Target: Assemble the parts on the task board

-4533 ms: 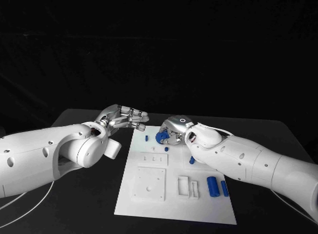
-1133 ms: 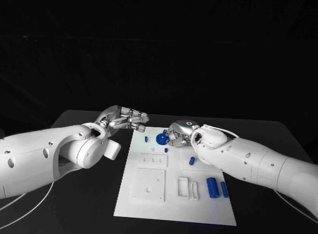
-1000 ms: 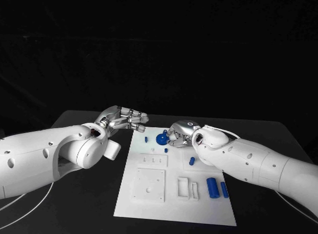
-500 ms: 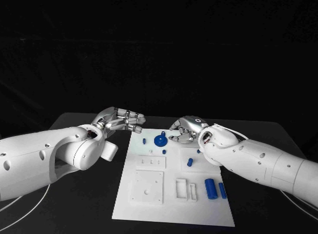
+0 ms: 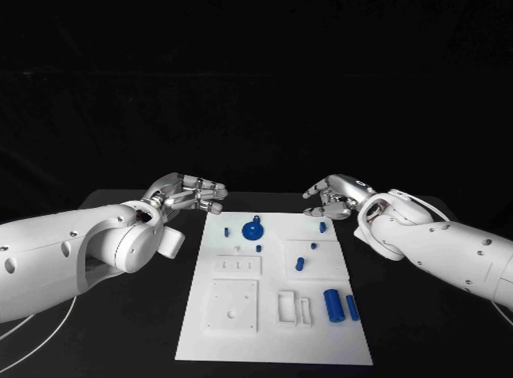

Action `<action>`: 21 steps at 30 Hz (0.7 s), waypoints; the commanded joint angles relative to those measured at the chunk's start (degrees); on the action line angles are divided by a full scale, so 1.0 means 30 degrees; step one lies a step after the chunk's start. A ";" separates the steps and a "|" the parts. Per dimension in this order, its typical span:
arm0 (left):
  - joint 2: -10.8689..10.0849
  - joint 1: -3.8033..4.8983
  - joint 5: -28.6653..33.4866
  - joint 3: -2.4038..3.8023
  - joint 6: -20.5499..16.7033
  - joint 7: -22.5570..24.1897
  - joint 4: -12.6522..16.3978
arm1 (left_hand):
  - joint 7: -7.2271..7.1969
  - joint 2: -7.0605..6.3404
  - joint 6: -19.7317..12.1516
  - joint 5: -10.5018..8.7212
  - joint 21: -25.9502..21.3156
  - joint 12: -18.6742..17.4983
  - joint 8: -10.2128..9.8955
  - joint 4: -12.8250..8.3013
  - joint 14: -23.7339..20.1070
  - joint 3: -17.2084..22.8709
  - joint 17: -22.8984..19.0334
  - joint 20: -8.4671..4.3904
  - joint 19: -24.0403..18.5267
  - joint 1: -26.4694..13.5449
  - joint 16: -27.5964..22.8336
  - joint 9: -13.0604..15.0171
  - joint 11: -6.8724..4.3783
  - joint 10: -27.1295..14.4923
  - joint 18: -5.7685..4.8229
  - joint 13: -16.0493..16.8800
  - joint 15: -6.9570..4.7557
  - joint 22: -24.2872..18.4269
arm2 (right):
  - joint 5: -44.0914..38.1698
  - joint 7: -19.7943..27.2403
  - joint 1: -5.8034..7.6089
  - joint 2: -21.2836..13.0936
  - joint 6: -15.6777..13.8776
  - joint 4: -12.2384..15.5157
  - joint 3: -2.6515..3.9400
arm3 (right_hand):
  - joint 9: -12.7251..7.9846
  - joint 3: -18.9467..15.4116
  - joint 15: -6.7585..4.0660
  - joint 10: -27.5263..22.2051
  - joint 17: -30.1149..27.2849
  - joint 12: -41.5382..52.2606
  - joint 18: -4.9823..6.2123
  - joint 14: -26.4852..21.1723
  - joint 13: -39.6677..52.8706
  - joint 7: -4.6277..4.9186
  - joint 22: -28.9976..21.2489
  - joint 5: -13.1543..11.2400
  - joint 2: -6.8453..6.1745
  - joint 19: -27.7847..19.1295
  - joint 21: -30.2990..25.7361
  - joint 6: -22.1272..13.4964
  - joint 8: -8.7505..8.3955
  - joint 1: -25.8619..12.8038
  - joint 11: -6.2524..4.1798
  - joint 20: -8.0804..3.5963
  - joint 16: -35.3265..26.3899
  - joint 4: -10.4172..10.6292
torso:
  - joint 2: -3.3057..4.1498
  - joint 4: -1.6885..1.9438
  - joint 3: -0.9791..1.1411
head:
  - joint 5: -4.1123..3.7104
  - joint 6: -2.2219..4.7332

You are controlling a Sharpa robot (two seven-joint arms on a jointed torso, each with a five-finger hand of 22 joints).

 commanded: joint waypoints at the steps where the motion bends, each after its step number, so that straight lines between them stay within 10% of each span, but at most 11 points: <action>1: 0.0006 0.0034 -0.0012 0.0001 0.0386 0.0265 -0.0099 | -0.0038 -0.0124 0.0070 0.0093 0.0013 -0.0044 -0.0033 -0.0043 0.0084 0.0149 0.0022 -0.0021 0.0058 0.0077 -0.0087 0.0012 -0.0014 0.0193 -0.0053 0.0027 0.0024 0.0005 | 0.1799 0.1447 -0.0004 -0.0459 0.1473 0.0054 0.0075 | -0.0013 -0.0411 0.0110 -0.0152 -0.0127 -0.0188 0.0097 -0.0064 -0.0101 0.0053 0.2050 -0.0015 -0.0008 0.0573 -0.0286 0.0031 0.0079 0.0357 -0.0028 0.0081 -0.0198 -0.0308 | -0.0111 -0.0231 0.0118 | -0.0060 -0.0039; 13: -0.0004 -0.0070 -0.0012 -0.0020 0.0513 0.0276 -0.0301 | -0.0035 -0.0256 0.0061 0.0091 0.0192 -0.0048 -0.0039 -0.0111 0.0104 0.0524 0.0030 -0.0075 -0.0029 -0.0001 -0.0062 0.0010 -0.0040 0.0281 -0.0096 0.0025 0.0001 0.0086 | 0.2492 0.1801 -0.0147 -0.1350 0.2248 -0.0776 0.0173 | -0.0007 -0.1446 0.0145 -0.0273 -0.0228 -0.0295 0.0080 -0.0104 -0.0276 0.0092 0.2019 0.0167 0.0135 0.0547 -0.0537 -0.0239 0.0097 0.0496 0.0000 0.0093 -0.0347 -0.0611 | -0.0229 -0.0363 0.0286 | -0.0233 -0.0159; 21: 0.0051 -0.0111 -0.0012 -0.0023 0.0549 0.0285 -0.0366 | -0.0001 -0.0299 0.0014 0.0083 0.0213 -0.0049 -0.0038 -0.0135 0.0094 0.0560 0.0028 -0.0049 -0.0051 -0.0003 -0.0064 0.0011 0.0055 -0.0028 -0.0071 0.0025 0.0027 0.0090 | 0.2651 0.1970 -0.0527 -0.0837 0.2397 -0.2135 0.0174 | -0.0047 -0.2310 0.0157 -0.0424 -0.0334 -0.0406 0.0130 -0.0182 -0.0409 0.0122 0.1992 0.0147 0.0147 0.0504 -0.0758 -0.1494 0.0047 0.1031 0.0000 0.0125 -0.0450 -0.0454 | -0.0176 -0.0310 0.0223 | -0.0435 -0.0181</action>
